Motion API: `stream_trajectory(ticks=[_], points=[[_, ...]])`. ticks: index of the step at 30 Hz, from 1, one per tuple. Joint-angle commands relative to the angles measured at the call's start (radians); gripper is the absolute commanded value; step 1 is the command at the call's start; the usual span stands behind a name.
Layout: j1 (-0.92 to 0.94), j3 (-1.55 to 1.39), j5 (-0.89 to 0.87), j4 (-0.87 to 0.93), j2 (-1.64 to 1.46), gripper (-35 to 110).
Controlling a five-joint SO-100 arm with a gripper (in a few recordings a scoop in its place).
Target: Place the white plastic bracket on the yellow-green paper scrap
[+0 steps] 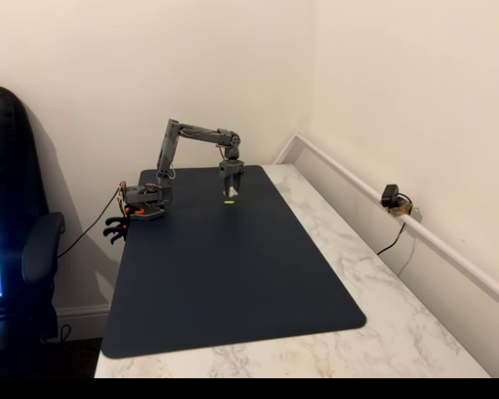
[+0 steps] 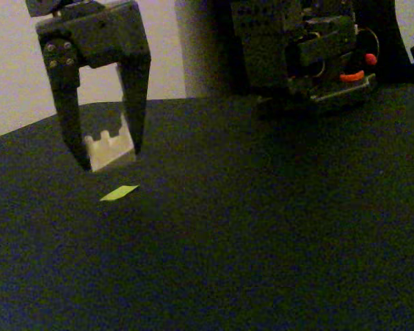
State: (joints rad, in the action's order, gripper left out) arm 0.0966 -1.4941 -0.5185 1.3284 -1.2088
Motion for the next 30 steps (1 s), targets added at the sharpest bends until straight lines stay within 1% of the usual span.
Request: stream_trajectory(ticks=[1,19,20,23,26,30], points=[[0.015,0.0,0.0,-0.017,-0.02,0],[0.052,-0.066,0.012,-0.077,-0.005,1],[0.055,-0.066,0.012,-0.075,-0.005,3],[0.052,-0.055,0.025,-0.061,0.005,27],[0.048,-0.044,0.029,-0.049,0.003,41],[0.038,-0.041,0.02,-0.02,-0.032,47]])
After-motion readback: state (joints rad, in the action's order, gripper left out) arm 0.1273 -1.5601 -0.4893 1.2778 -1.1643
